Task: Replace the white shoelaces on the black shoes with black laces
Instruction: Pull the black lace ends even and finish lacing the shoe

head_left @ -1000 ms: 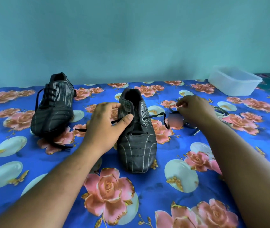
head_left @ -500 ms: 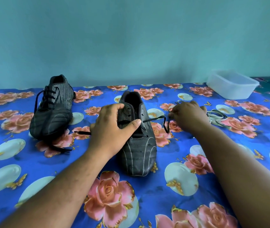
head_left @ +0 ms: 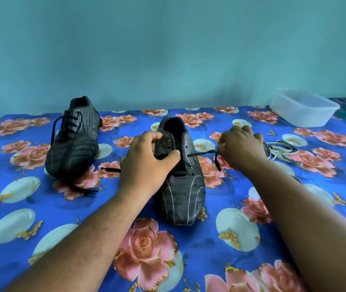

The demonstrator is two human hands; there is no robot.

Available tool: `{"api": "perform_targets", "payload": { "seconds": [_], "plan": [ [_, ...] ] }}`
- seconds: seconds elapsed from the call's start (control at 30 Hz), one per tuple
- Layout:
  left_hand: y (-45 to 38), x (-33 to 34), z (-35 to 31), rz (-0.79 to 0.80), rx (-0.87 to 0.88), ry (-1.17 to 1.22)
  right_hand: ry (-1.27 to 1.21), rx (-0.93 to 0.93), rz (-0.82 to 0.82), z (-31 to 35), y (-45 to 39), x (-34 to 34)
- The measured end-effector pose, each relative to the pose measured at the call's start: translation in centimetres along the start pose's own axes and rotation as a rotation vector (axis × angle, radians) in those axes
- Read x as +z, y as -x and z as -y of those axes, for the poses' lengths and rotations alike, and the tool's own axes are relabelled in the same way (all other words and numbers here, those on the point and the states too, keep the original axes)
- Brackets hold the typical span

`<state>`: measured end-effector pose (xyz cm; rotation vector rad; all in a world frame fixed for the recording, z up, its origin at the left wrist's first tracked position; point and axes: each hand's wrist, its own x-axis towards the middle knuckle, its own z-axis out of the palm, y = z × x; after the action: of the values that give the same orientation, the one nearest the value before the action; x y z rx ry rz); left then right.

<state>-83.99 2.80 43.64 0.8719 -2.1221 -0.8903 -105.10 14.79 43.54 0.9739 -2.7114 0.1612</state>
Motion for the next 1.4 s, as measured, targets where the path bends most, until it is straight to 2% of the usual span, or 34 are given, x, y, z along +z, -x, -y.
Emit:
{"api": "perform_targets", "payload": {
  "seconds": [0.1,0.17,0.27,0.33,0.43,0.53,0.63,0.8,0.97,1.13,1.2,1.3,1.33,1.4],
  "plan": [
    [0.1,-0.2,-0.2,-0.011,-0.03,0.029,-0.364,-0.021,-0.119,0.7,0.4,-1.0],
    [0.1,-0.5,-0.4,-0.019,-0.04,0.042,-0.69,-0.066,-0.224,1.4,1.0,-2.2],
    [0.3,-0.6,-0.7,-0.021,-0.04,0.045,-1.194,-0.079,-0.259,2.6,2.3,-4.4],
    [0.4,-0.7,-0.8,-0.026,-0.038,0.031,-1.308,-0.091,-0.266,3.1,2.9,-5.3],
    [0.5,-0.9,-0.8,-0.034,-0.042,0.02,-1.345,-0.093,-0.239,3.2,3.2,-5.6],
    [0.6,-1.1,-0.9,-0.045,-0.056,0.034,-1.401,-0.078,-0.104,2.6,2.9,-5.3],
    [0.8,-1.3,-1.0,-0.05,-0.068,0.037,-1.398,-0.154,0.004,2.1,2.9,-5.3],
    [1.0,-1.4,-0.8,-0.038,-0.062,0.01,-1.346,-0.192,0.035,3.4,3.9,-5.7],
    [1.0,-1.4,-0.8,-0.05,-0.038,0.003,-1.21,-0.275,-0.016,4.8,5.1,-5.4],
    [1.1,-1.3,-0.5,-0.052,-0.01,0.009,-1.024,-0.348,-0.306,6.0,6.1,-5.4],
    [1.1,-1.3,-0.5,-0.054,-0.01,0.015,-1.095,-0.321,-0.196,5.9,5.8,-5.2],
    [1.0,-1.4,-0.4,-0.059,-0.008,0.009,-1.298,-0.272,0.123,5.7,5.5,-4.8],
    [1.0,-1.4,-0.4,-0.059,-0.005,0.005,-1.303,-0.27,0.153,5.6,5.4,-4.8],
    [1.0,-1.4,-0.3,-0.062,0.002,0.007,-1.222,-0.283,0.09,5.7,5.5,-4.7]
  ]
}}
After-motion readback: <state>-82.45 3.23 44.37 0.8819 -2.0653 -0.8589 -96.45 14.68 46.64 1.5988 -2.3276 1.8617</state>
